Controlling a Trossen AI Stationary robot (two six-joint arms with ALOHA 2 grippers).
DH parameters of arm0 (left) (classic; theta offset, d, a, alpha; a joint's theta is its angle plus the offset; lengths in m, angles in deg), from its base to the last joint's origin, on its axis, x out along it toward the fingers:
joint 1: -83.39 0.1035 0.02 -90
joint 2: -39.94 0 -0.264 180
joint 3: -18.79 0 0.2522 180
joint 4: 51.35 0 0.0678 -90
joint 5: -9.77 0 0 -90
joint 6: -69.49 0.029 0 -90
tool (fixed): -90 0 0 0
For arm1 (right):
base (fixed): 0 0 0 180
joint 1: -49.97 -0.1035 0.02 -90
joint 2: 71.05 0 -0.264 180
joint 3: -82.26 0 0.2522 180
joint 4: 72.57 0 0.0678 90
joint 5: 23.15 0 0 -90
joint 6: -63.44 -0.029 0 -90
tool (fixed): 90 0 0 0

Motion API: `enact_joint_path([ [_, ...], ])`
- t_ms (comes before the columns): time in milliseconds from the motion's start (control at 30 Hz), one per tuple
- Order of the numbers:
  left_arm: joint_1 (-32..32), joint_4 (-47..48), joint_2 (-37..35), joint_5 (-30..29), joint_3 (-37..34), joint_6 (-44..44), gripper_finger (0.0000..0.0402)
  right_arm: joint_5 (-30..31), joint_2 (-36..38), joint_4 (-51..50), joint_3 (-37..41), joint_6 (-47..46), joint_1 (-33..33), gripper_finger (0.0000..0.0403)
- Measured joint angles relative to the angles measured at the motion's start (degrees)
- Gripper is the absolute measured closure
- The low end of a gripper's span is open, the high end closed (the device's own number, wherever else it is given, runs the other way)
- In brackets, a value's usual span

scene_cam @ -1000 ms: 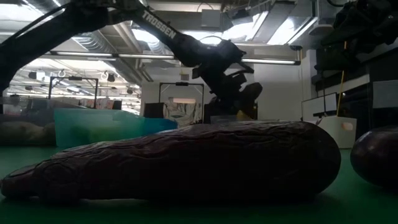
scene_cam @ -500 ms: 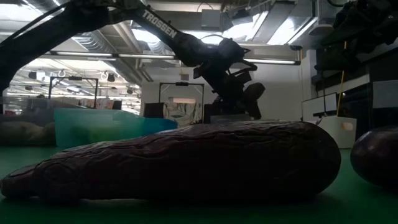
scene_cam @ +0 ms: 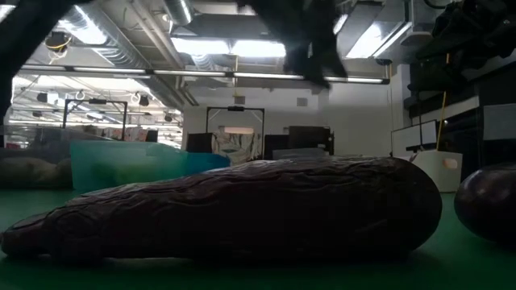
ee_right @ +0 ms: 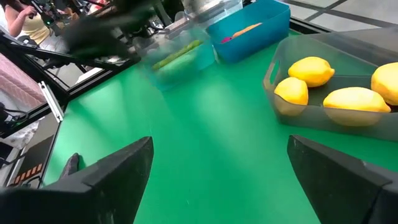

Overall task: Sort produce into baskets
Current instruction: Put the purple eggplant into the transparent bin

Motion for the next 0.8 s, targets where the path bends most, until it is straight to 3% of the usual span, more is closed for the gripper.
enact_joint_path([
  [233,-17.1,-0.3,-1.1,-5.3,-0.1,-0.7,0.0094,0.1,0.0,0.0,0.0,-0.1,0.0,0.0033],
  [400,-25.5,-9.8,2.6,-12.4,-0.1,-4.2,0.0094,0.4,0.0,0.0,0.0,-0.2,0.0,0.0033],
  [600,-29.7,-20.7,10.4,-18.7,-0.2,-6.6,0.0094,1.0,0.0,2.3,2.0,-1.8,0.0,0.0033],
  [800,-29.2,-23.5,17.0,-18.2,-0.2,-11.0,0.0094,0.4,0.0,3.1,2.7,-3.1,0.0,0.0033],
])
